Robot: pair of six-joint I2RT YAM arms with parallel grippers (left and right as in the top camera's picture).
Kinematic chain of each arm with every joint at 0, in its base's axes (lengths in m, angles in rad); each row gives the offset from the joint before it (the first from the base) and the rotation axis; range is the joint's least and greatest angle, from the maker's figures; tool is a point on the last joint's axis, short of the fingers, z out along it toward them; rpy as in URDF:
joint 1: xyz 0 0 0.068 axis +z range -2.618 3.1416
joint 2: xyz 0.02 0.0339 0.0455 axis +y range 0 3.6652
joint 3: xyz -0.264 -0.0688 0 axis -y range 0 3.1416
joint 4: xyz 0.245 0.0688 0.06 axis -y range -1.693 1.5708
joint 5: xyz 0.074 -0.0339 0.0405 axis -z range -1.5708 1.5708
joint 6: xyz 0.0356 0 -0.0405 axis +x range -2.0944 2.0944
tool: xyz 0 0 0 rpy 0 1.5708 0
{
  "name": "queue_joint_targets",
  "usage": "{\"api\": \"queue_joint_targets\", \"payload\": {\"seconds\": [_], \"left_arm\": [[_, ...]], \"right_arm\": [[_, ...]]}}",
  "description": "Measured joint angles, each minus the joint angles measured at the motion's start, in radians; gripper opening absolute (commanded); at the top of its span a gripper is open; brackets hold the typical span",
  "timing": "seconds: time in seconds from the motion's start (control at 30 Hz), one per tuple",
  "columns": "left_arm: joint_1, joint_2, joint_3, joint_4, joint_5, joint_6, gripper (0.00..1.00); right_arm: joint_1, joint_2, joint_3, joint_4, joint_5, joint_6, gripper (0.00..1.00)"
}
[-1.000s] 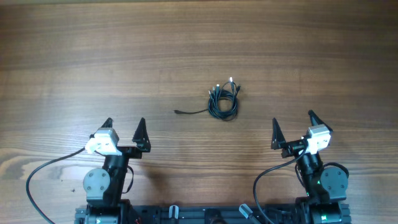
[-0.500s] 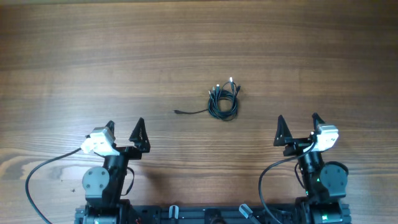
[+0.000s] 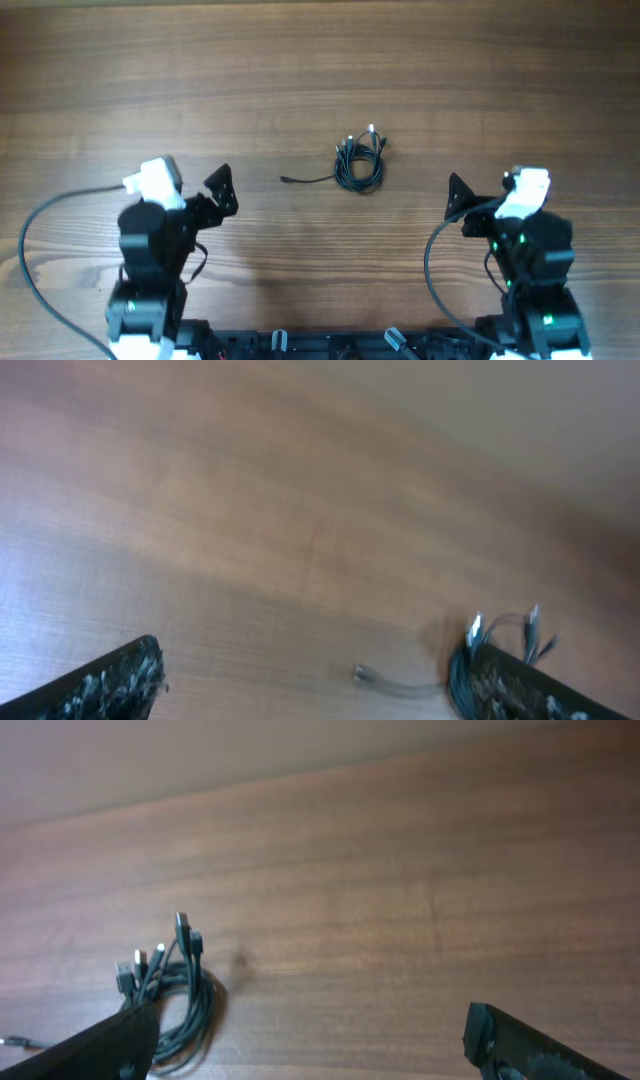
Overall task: Untangle cables
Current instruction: 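Move the left gripper over the black cable bundle and lower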
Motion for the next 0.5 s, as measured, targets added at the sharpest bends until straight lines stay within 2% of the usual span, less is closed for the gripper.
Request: {"api": "queue_joint_targets", "payload": {"seconds": [0.27, 0.37, 0.5], "left_arm": [[0.0, 0.413, 0.412, -0.42, 0.082, 0.107, 1.0], [0.0, 0.459, 0.5, -0.447, 0.093, 0.126, 1.0], [0.0, 0.459, 0.513, -0.415, 0.103, 0.129, 1.0]], "right_arm": [[0.0, 0.335, 0.304, -0.277, -0.009, -0.05, 1.0], [0.0, 0.408, 0.391, -0.352, -0.009, -0.061, 1.0], [0.0, 0.434, 0.42, -0.362, -0.028, -0.064, 1.0]]}}
